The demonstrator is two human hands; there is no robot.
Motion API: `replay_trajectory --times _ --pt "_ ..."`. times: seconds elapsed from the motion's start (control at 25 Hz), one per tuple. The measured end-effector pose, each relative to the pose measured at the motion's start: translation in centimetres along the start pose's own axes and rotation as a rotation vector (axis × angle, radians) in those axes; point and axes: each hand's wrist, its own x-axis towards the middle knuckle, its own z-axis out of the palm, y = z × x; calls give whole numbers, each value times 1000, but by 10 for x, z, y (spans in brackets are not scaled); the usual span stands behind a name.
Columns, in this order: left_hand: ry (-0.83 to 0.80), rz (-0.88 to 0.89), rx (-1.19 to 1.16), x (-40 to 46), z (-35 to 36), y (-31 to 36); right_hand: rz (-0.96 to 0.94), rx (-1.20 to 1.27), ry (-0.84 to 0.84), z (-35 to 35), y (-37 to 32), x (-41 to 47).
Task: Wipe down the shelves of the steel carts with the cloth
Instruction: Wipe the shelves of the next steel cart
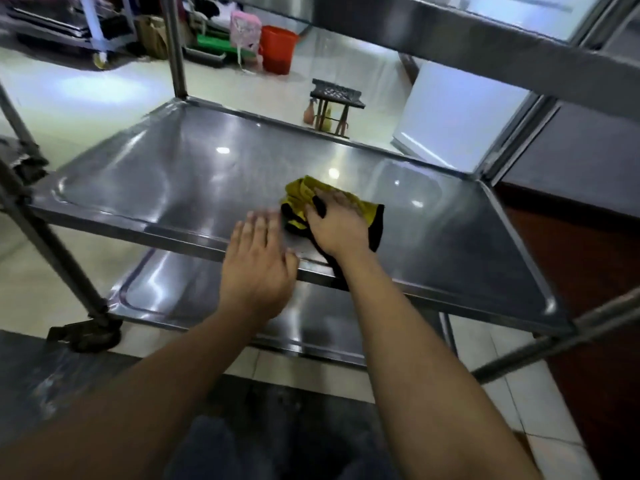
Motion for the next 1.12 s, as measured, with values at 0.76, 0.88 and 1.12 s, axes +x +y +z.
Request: replay_trajectory --times 0.76,0.88,1.12 --pt "20 -59 82 6 10 16 106 -76 49 -64 147 -32" --pt "35 -75 101 7 8 16 -86 -22 -9 -44 88 -35" --pt "51 -91 106 8 7 17 -172 104 42 -57 108 -84"
